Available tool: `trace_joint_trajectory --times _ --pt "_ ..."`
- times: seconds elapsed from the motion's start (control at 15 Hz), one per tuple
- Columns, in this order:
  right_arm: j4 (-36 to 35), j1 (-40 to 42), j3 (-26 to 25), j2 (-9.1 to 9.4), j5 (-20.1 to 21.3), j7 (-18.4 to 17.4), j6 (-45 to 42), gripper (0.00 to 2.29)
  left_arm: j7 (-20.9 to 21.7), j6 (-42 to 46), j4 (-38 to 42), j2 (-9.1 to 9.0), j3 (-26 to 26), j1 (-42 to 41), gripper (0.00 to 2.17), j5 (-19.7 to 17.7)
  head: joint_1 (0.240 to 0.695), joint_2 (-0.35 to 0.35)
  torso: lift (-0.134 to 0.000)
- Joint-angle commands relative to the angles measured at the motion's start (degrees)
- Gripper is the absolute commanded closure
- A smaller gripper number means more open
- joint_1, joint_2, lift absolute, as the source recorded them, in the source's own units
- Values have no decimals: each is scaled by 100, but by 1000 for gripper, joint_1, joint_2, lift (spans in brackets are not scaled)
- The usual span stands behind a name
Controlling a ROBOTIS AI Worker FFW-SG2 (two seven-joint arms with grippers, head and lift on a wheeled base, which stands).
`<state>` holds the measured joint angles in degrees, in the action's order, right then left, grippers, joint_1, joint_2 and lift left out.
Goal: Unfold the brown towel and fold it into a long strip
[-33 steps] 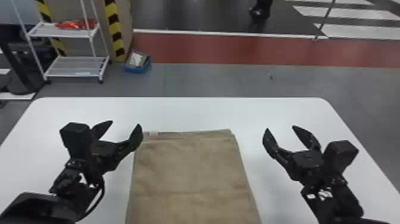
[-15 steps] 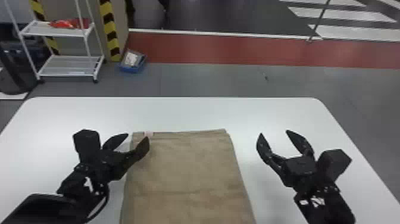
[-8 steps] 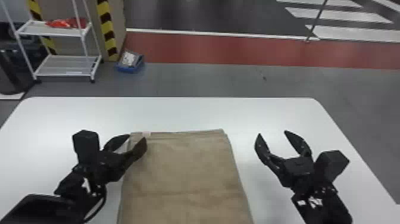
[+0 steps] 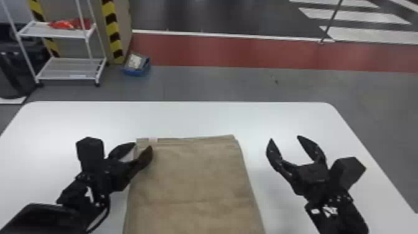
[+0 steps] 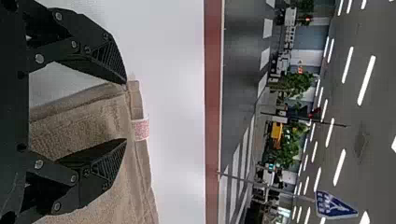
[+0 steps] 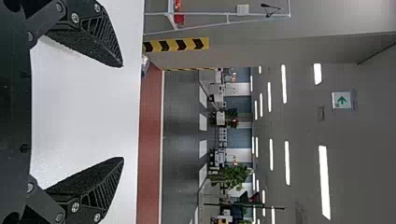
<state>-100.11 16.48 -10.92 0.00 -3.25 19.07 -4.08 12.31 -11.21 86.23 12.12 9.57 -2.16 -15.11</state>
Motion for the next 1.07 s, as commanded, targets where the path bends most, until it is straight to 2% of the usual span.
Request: trace_joint_trajectory --times 0.0,0.47,0.53,0.6,0.67,1.0 --pt "-9 13 2 5 -9 9 0 184 0 0 16 0 1 -4 697 -9 695 -112 -125" --pt "-53 48 -7 5 0 0 0 184 0 0 139 27 10 -101 704 -9 695 -114 -125" --pt "-53 57 -7 5 0 9 0 184 9 -35 148 27 10 -118 738 8 695 -115 -125" --pt "-62 57 2 5 0 9 0 184 -9 -123 175 27 1 -127 1082 8 695 -115 -125" --pt "-70 48 2 5 0 0 0 184 -18 -123 201 27 -25 -154 1177 8 695 -115 -125" --pt "-62 39 2 5 0 0 0 184 -193 -123 1221 53 -60 -549 1177 8 695 -116 -125"
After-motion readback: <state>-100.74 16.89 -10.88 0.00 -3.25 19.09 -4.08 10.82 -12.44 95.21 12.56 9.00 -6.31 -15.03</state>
